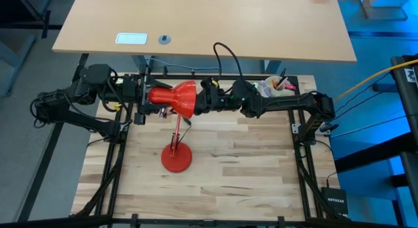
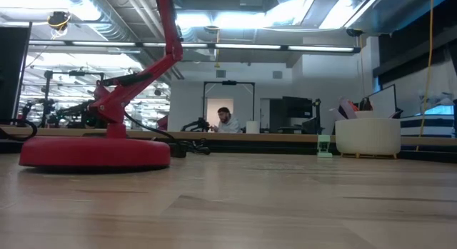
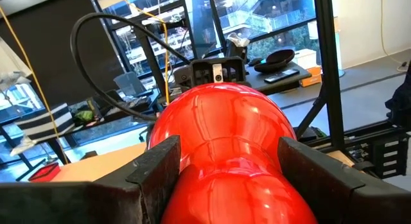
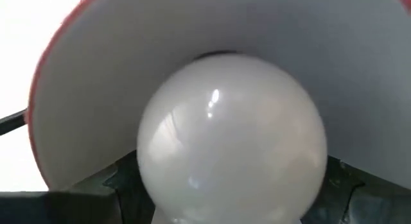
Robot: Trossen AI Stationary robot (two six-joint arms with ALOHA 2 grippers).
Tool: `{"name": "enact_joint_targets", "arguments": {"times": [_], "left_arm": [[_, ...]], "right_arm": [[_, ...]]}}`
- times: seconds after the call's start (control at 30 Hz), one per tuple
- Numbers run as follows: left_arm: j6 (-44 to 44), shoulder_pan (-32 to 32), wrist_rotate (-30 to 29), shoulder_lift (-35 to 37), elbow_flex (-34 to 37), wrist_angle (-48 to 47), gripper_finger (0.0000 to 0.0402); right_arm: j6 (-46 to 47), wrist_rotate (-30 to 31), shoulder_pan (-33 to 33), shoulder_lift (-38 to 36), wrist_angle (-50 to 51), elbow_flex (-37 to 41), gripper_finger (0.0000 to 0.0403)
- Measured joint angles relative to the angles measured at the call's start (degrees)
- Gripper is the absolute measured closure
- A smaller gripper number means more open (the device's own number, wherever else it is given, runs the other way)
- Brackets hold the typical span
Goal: Screw lightbulb
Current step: Insert the white lightbulb into the red desk lamp
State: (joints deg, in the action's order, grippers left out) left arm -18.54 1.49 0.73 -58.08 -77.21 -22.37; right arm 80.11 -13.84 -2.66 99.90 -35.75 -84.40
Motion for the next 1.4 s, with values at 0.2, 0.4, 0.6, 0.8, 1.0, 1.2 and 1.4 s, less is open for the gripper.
{"name": "enact_joint_targets", "arguments": {"times": [0.2,0.4,0.6,0.8,1.0,1.2,1.4], "left_arm": [[0.56,0.01,0.0,0.0,0.0,-0.02,0.0164],[1.78,0.01,0.0,0.0,0.0,-0.04,0.0164],[2.03,0.01,0.02,0.05,0.0,-0.05,0.0164],[2.47,0.01,0.03,0.07,0.0,-0.1,0.0164],[2.56,0.01,0.04,0.07,0.0,-0.09,0.0164],[2.86,0.01,0.04,0.07,0.0,-0.11,0.0164],[2.86,0.01,0.07,0.07,-0.02,-0.11,0.0164]], "right_arm": [[-4.03,2.63,0.0,-0.02,-0.07,0.0,0.0114],[-5.48,3.51,0.0,-0.09,0.26,0.0,0.0113],[-5.15,2.6,0.0,-0.16,1.75,-0.04,0.0113],[-5.45,2.27,0.0,-0.22,2.62,-0.09,0.0113],[-6.7,2.25,0.0,-0.22,2.85,-0.09,0.009],[-6.95,1.23,0.0,-0.2,2.42,-0.09,0.0015],[-7.14,-0.26,0.0,-0.22,2.4,-0.09,0.0021]]}}
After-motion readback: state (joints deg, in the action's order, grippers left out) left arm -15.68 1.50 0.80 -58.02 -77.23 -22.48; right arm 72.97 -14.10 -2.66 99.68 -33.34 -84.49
